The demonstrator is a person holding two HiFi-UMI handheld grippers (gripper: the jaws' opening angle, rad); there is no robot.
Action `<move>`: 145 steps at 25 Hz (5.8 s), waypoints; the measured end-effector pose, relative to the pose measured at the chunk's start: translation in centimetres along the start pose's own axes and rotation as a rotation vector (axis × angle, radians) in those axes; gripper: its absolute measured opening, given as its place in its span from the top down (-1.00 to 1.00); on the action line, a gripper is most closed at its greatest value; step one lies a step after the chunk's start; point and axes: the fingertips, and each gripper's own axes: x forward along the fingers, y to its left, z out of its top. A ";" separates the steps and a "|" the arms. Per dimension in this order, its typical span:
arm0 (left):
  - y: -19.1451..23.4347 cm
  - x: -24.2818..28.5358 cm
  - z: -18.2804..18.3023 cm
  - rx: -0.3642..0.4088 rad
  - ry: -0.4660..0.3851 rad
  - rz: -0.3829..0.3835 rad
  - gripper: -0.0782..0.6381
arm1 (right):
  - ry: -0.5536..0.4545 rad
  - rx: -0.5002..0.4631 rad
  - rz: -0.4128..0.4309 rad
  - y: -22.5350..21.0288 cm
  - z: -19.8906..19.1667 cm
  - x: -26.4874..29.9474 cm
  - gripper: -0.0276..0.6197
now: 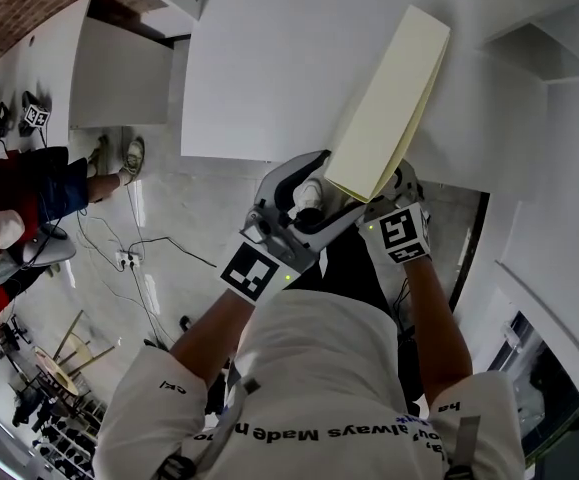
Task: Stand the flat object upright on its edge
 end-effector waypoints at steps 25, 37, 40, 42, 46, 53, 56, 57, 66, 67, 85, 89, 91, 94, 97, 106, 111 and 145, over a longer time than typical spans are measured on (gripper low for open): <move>19.7 -1.4 3.1 0.069 -0.034 0.254 0.00 | -0.006 -0.149 0.135 -3.8 10.7 16.7 0.03; 31.8 -1.9 5.0 0.135 -0.032 0.418 0.00 | -0.011 -0.243 0.199 -6.3 17.2 26.9 0.03; 34.8 -2.5 5.2 0.144 -0.022 0.460 0.00 | -0.010 -0.261 0.214 -6.5 18.9 29.4 0.03; 37.0 -2.8 5.3 0.148 -0.014 0.488 0.00 | -0.007 -0.255 0.220 -6.7 19.8 31.3 0.03; 40.3 -3.1 5.6 0.163 0.006 0.544 0.00 | -0.010 -0.250 0.223 -7.3 21.6 33.9 0.03; 43.9 -3.6 5.9 0.166 0.031 0.653 0.00 | -0.016 -0.262 0.216 -8.0 24.1 36.9 0.03; 44.8 -3.8 5.7 0.158 0.048 0.698 0.00 | -0.021 -0.263 0.208 -8.3 24.8 38.0 0.03; 45.2 -3.8 5.7 0.152 0.052 0.709 0.00 | -0.021 -0.266 0.203 -8.4 25.1 38.2 0.03; 47.3 -4.6 5.6 0.124 0.095 0.768 0.00 | -0.002 -0.232 0.157 -8.3 26.8 39.7 0.03; 47.4 -4.8 5.6 0.123 0.095 0.768 0.00 | -0.004 -0.227 0.154 -8.2 26.9 39.7 0.03; 32.2 -6.6 10.0 0.034 -0.021 0.572 0.33 | -0.315 0.104 -0.012 -13.1 28.7 12.0 0.58; 26.3 -5.9 11.6 0.021 -0.041 0.489 0.44 | -0.357 0.133 -0.067 -12.6 29.0 4.2 0.65; 23.3 -5.8 12.6 0.003 -0.055 0.456 0.46 | -0.363 0.141 -0.083 -11.8 28.8 0.8 0.66; 18.8 -5.8 14.5 -0.007 -0.084 0.415 0.50 | -0.370 0.154 -0.106 -10.6 28.7 -3.7 0.69; 15.4 -6.3 16.3 0.012 -0.107 0.386 0.55 | -0.399 0.150 -0.130 -9.4 29.5 -7.8 0.72; 7.4 -6.3 19.5 0.016 -0.124 0.266 0.62 | -0.443 0.101 -0.156 -6.2 31.8 -17.6 0.76; 3.4 -5.6 20.8 0.050 -0.130 0.212 0.66 | -0.457 0.123 -0.168 -5.5 31.8 -21.3 0.77; -3.4 -4.7 23.7 0.023 -0.203 0.156 0.70 | -0.493 0.121 -0.189 -3.9 31.2 -28.7 0.81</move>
